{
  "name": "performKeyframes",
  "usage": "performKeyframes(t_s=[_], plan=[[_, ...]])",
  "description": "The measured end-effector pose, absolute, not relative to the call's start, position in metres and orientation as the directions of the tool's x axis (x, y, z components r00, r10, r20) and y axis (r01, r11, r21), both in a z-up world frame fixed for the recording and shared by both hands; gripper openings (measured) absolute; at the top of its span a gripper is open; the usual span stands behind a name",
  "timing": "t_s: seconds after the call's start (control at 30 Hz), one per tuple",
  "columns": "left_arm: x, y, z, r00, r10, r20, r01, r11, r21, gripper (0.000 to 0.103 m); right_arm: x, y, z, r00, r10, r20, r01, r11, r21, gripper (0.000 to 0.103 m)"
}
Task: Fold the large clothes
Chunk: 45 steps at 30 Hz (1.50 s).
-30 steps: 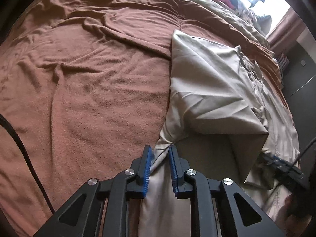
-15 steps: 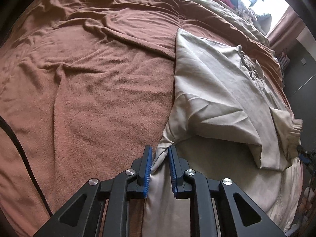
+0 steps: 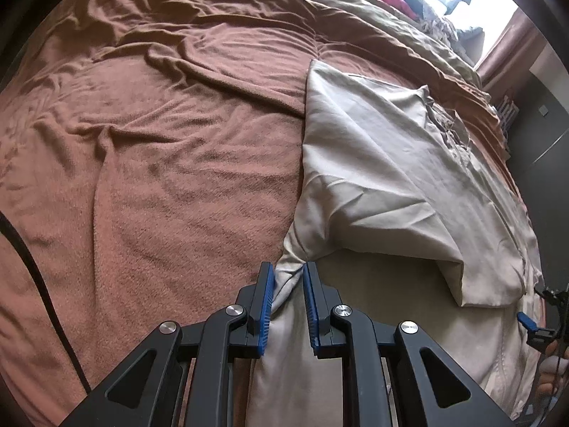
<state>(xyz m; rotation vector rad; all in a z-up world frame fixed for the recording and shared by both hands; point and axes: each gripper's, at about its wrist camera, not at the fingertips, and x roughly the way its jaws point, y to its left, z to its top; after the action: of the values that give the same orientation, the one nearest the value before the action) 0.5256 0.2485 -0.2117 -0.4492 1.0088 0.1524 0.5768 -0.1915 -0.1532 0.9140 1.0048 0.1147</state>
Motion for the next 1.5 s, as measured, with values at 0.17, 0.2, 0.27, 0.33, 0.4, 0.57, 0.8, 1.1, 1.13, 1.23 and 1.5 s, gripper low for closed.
performKeyframes(t_s=[0.17,0.2,0.27,0.33,0.4,0.57,0.8,1.1,1.13,1.23,1.5], plan=[[0.530,0.245,-0.212,0.535,-0.067,-0.842,-0.316,0.908,-0.274,0.018,0.602,-0.180,-0.171,0.566,0.478,-0.671,0.295,0.643,0.707,0.023],[0.532,0.245,-0.212,0.534,-0.066,-0.843,-0.315,0.910,-0.271,0.019,0.607,-0.182,-0.172,0.577,0.467,-0.670,0.294,0.647,0.704,0.015],[0.535,0.246,-0.213,0.533,-0.064,-0.844,-0.315,0.910,-0.268,0.018,0.606,-0.185,-0.173,0.602,0.442,-0.665,0.288,0.656,0.698,0.012],[0.537,0.246,-0.215,0.530,-0.057,-0.846,-0.317,0.912,-0.260,0.019,0.606,-0.187,-0.172,0.621,0.411,-0.667,0.292,0.668,0.684,0.011],[0.539,0.247,-0.217,0.525,-0.047,-0.850,-0.322,0.913,-0.249,0.019,0.605,-0.186,-0.169,0.638,0.388,-0.666,0.296,0.675,0.676,0.011],[0.544,0.246,-0.220,0.514,-0.038,-0.857,-0.313,0.922,-0.229,0.019,0.607,-0.184,-0.167,0.666,0.336,-0.666,0.297,0.699,0.650,0.011],[0.545,0.245,-0.219,0.505,-0.039,-0.862,-0.322,0.918,-0.230,0.019,0.611,-0.182,-0.172,0.676,0.345,-0.651,0.268,0.708,0.653,0.012],[0.536,0.232,-0.196,0.524,-0.044,-0.851,-0.318,0.916,-0.243,0.019,0.596,-0.210,-0.177,0.686,0.416,-0.597,0.269,0.618,0.739,0.028],[0.534,0.229,-0.191,0.529,-0.048,-0.847,-0.311,0.918,-0.246,0.021,0.594,-0.213,-0.177,0.682,0.422,-0.597,0.271,0.612,0.743,0.032],[0.528,0.223,-0.176,0.551,-0.036,-0.834,-0.296,0.926,-0.235,0.045,0.581,-0.228,-0.165,0.705,0.402,-0.584,0.265,0.615,0.743,0.058],[0.512,0.216,-0.147,0.622,-0.023,-0.783,-0.283,0.926,-0.252,0.062,0.540,-0.287,-0.138,0.767,0.265,-0.584,0.282,0.678,0.679,0.063]])
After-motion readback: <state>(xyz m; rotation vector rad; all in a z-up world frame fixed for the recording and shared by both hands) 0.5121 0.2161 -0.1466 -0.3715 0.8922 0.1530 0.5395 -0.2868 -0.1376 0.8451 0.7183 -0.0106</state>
